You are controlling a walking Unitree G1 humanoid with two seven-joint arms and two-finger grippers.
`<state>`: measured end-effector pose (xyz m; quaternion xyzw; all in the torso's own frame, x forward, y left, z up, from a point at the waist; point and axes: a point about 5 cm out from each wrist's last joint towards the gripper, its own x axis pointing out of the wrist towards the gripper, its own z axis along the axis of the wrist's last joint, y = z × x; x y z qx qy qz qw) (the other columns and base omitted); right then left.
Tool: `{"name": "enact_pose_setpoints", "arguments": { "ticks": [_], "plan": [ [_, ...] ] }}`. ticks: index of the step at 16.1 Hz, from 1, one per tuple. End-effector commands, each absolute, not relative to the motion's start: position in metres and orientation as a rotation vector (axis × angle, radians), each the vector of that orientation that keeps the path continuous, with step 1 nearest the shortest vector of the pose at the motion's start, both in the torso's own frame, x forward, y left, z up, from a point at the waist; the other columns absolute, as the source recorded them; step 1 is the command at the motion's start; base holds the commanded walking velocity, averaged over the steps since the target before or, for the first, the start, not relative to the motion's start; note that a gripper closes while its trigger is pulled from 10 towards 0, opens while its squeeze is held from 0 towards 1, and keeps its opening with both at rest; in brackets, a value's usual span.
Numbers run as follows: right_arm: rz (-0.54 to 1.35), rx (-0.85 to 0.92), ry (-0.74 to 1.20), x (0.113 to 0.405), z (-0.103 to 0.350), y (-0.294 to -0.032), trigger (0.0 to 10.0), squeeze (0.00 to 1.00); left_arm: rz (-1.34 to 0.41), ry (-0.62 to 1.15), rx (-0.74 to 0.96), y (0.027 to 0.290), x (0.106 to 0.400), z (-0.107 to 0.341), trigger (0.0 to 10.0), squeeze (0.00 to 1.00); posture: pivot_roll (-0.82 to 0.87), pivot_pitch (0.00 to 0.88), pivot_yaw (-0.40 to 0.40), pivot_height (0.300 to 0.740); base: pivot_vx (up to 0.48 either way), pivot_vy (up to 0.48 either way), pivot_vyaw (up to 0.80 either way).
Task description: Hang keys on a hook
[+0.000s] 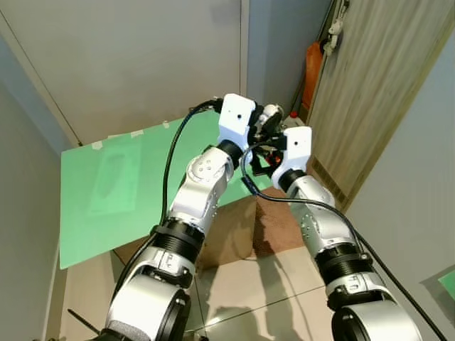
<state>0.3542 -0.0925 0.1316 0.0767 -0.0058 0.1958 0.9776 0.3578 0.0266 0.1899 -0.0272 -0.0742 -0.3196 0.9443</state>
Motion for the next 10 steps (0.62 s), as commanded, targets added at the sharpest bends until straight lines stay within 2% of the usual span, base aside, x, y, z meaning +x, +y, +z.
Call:
{"name": "enact_pose_setpoints", "arguments": {
  "ticks": [1,4,5,6,10],
  "plan": [
    [0.377,0.147,-0.021,0.3576,0.1351,-0.0943,10.0,0.0,-0.662,-0.168,-0.061,0.0257,0.356,0.1942,0.0,0.0,-0.05,0.0,0.061,0.74,0.0,0.0,0.0],
    [0.346,0.137,-0.027,0.3596,0.1347,-0.0998,10.0,0.0,-0.655,-0.168,-0.056,0.0268,0.3555,0.1961,0.0,0.0,-0.05,0.0,0.058,0.74,0.0,0.0,0.0],
    [0.343,0.142,-0.024,0.3597,0.1337,-0.101,2.0,0.0,-0.651,-0.166,-0.055,0.0278,0.3557,0.196,0.0,0.0,-0.05,0.0,0.06,0.74,0.0,0.0,0.0],
    [0.345,0.151,-0.03,0.3594,0.1339,-0.1016,0.0,0.0,-0.648,-0.163,-0.055,0.0283,0.356,0.196,0.0,0.0,-0.05,0.0,0.061,0.74,0.0,0.0,0.0],
    [0.336,0.171,-0.022,0.359,0.1325,-0.1018,0.0,0.0,-0.647,-0.154,-0.053,0.0282,0.3565,0.1955,0.0,0.0,-0.05,0.0,0.064,0.74,0.0,0.0,0.0]
  ]
}}
